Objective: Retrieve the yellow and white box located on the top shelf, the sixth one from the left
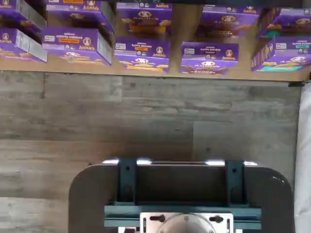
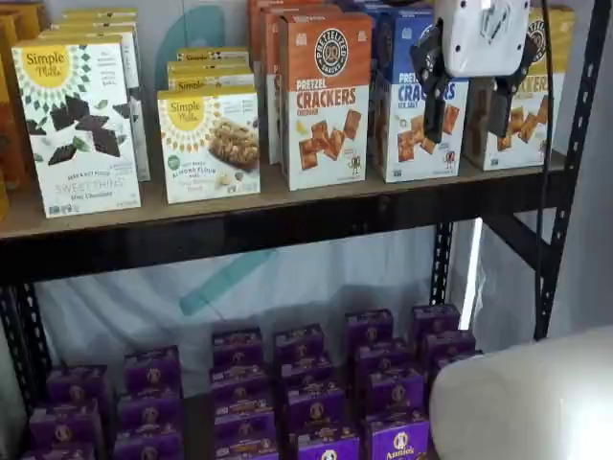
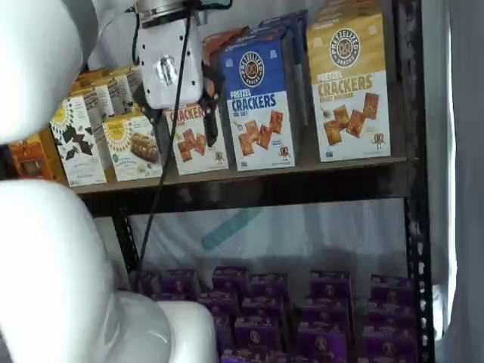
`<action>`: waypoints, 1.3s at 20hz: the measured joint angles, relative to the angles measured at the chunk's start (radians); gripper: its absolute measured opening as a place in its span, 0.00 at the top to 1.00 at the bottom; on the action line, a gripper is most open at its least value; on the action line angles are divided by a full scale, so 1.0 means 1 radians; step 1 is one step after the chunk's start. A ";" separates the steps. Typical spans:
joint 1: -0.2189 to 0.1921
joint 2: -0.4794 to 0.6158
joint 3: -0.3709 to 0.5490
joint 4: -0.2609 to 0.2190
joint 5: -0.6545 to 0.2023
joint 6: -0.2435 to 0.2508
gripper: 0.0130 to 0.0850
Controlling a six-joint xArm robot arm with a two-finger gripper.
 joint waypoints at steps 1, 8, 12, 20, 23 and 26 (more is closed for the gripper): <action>-0.008 0.012 -0.011 0.009 0.021 -0.003 0.00; -0.026 0.048 -0.041 0.036 0.090 -0.007 0.00; -0.027 0.036 -0.029 0.024 0.048 -0.015 0.00; -0.037 0.027 0.010 -0.074 -0.090 -0.062 0.00; -0.094 0.034 0.023 -0.089 -0.162 -0.118 0.00; -0.181 0.054 0.018 -0.079 -0.238 -0.196 0.00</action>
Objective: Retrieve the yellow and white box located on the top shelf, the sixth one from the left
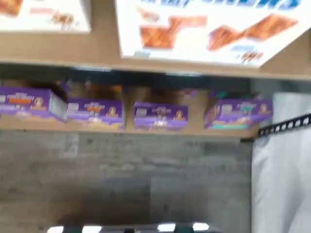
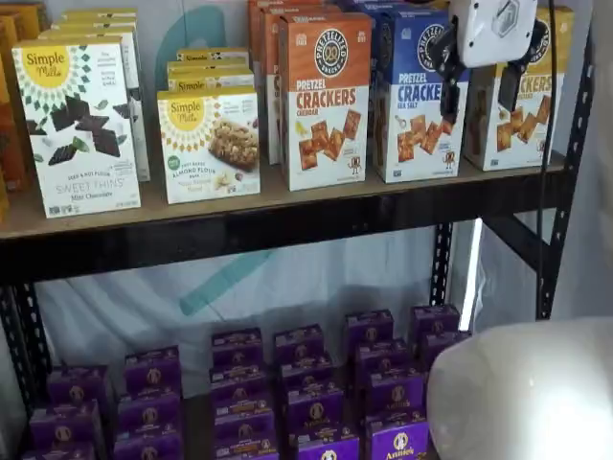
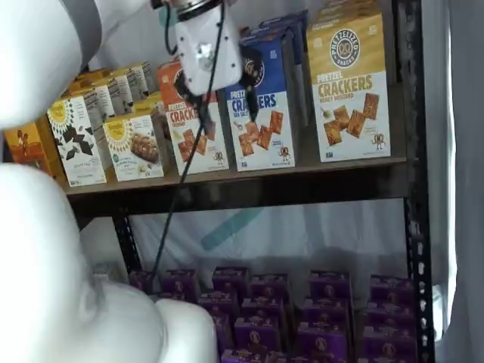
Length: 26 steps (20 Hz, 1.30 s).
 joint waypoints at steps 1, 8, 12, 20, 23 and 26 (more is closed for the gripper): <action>-0.023 0.007 -0.004 0.005 -0.018 -0.020 0.00; -0.188 0.096 -0.084 0.052 -0.101 -0.171 0.00; -0.269 0.150 -0.140 0.078 -0.118 -0.245 0.00; -0.376 0.237 -0.232 0.116 -0.149 -0.343 0.00; -0.398 0.263 -0.262 0.122 -0.151 -0.363 0.00; -0.418 0.290 -0.294 0.129 -0.143 -0.381 0.00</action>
